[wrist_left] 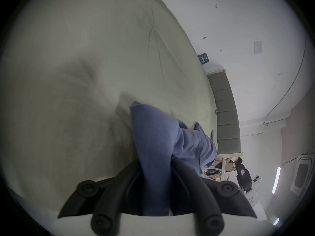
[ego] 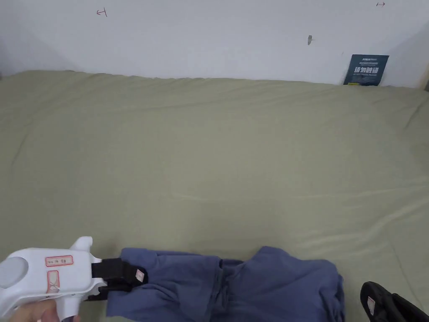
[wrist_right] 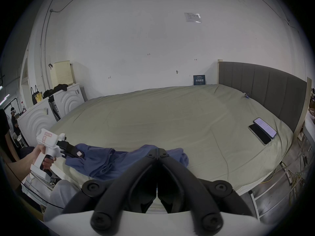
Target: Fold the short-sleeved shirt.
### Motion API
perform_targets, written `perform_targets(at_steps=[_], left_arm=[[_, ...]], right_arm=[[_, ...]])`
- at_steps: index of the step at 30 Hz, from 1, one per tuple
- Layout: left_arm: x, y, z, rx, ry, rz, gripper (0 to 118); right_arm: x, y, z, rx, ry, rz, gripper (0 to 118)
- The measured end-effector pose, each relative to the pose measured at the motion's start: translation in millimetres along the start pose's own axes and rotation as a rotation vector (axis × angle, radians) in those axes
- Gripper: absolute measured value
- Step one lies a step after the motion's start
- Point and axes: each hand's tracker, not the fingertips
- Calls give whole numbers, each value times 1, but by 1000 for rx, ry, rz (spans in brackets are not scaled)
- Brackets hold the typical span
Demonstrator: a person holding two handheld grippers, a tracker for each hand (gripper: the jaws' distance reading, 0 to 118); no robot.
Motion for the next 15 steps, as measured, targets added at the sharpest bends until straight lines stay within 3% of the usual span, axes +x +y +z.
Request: perform_targets(at_steps=[4,7,15], left_arm=[[28,4,52,105,168,-20,8],[67,-2,72,166,314,-118,8],[166,-28,32,89,488,-355,8]], right_arm=[[0,3,-2,16,11,17,0],[-2,3,-4,23,1,48,0],[-3,3,-1,49,-60,79,0]])
